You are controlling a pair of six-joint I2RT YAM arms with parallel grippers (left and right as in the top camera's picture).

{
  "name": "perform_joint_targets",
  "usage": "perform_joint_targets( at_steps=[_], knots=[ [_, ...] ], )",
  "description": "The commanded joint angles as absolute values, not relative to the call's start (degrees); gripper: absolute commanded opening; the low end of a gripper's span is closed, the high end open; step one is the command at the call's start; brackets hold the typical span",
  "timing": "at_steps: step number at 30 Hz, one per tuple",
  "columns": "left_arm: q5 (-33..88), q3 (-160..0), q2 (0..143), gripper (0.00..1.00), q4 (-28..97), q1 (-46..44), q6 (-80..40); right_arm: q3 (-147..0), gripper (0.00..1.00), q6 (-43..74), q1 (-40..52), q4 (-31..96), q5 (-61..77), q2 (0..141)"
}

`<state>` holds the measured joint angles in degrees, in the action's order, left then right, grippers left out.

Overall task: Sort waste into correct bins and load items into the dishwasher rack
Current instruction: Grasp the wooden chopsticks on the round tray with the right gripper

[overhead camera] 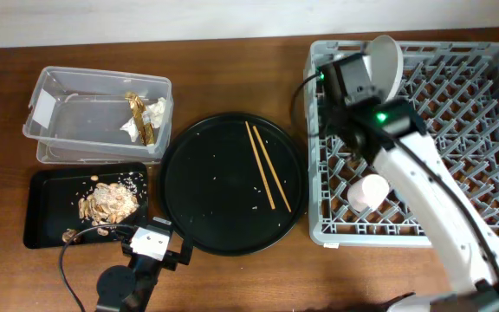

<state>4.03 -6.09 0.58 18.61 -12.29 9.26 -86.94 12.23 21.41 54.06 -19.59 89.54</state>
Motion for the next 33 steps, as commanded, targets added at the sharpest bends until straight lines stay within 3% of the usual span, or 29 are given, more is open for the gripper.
perform_joint_targets(
  at_steps=[1, 6, 12, 16, 19, 24, 26, 33],
  knots=[
    [3.6, -5.7, 0.3, 0.99, 18.5, -11.9, 10.0, -84.9, 0.64, 14.0, 27.0, 56.5, 13.0, 92.6],
    [3.6, -5.7, 0.3, 0.99, 18.5, -11.9, 10.0, -80.1, 0.47, 14.0, 33.9, 47.0, 8.7, 107.0],
    [3.6, -5.7, 0.3, 0.99, 18.5, -11.9, 10.0, -80.1, 0.47, 14.0, 33.7, 42.4, 4.0, 118.2],
    [3.6, -5.7, 0.3, 0.99, 18.5, -11.9, 10.0, -80.1, 0.04, 14.0, 34.2, 43.5, 6.0, 118.8],
    [3.6, -5.7, 0.3, 0.99, 18.5, -11.9, 10.0, -81.2, 0.04, 17.1, 34.1, 46.0, 7.7, 116.4],
    [3.6, -5.7, 0.3, 0.99, 18.5, -11.9, 10.0, -84.5, 0.04, 17.7, 33.3, 48.9, 7.1, 99.2],
    [3.6, -5.7, 0.3, 0.99, 18.5, -11.9, 10.0, -84.5, 0.04, 23.5, 28.8, 53.2, -5.8, 89.5],
    [3.6, -5.7, 0.3, 0.99, 18.5, -11.9, 10.0, -83.9, 0.04, 24.3, 16.8, 60.8, -8.8, 99.3]
  ],
)
